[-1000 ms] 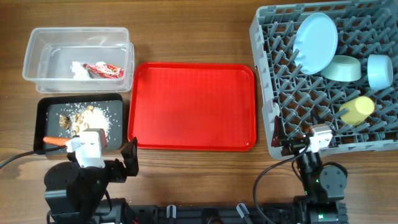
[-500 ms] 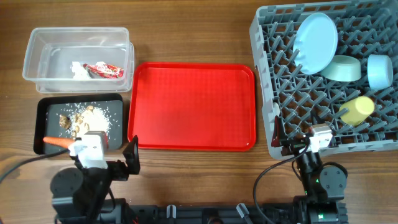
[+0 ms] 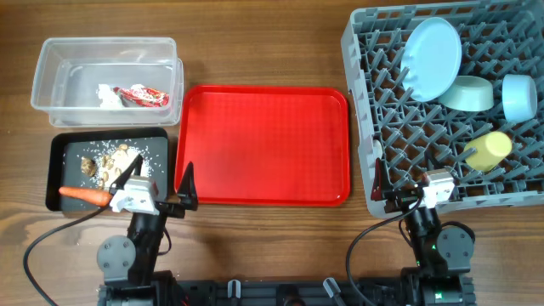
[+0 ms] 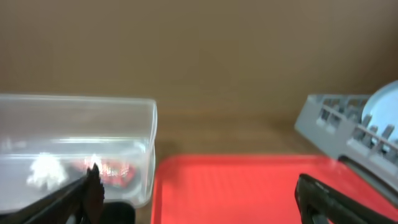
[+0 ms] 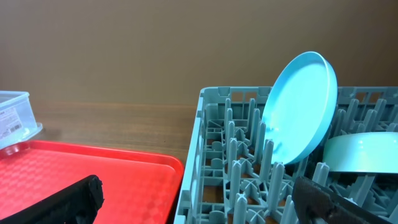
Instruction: Sort waste into correct bins and load items into the dishwasher rack
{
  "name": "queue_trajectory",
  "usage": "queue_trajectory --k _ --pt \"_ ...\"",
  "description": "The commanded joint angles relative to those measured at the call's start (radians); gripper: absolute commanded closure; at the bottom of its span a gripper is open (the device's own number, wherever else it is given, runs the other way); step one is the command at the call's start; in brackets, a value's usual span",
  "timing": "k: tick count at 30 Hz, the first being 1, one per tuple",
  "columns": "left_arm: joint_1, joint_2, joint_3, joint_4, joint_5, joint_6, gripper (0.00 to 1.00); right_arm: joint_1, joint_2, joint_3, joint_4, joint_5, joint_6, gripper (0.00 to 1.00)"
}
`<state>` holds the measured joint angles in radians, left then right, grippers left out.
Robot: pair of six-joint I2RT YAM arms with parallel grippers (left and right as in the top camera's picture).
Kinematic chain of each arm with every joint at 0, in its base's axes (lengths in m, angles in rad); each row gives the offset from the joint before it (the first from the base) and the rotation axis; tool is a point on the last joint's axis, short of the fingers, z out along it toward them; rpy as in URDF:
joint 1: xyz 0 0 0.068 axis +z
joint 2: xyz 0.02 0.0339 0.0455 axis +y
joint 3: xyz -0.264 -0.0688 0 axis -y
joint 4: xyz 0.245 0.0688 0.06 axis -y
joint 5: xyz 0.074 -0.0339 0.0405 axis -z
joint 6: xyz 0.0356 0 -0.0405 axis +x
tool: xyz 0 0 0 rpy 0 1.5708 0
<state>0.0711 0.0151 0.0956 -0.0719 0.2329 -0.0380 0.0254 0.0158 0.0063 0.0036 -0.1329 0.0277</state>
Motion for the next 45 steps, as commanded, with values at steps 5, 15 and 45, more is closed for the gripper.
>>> queue_trajectory --k 5,15,45 --pt "-0.004 -0.012 -0.09 0.14 -0.021 0.048 0.0 0.0 0.0 -0.001 0.004 0.013 -0.009 0.0" --pt "-0.01 -0.012 -0.09 0.015 -0.013 0.053 0.0 0.0 0.0 -0.001 0.004 0.013 -0.009 0.0" --pt "-0.01 -0.011 -0.09 0.015 -0.013 0.053 0.0 0.0 0.001 -0.001 0.004 0.013 -0.008 0.0"
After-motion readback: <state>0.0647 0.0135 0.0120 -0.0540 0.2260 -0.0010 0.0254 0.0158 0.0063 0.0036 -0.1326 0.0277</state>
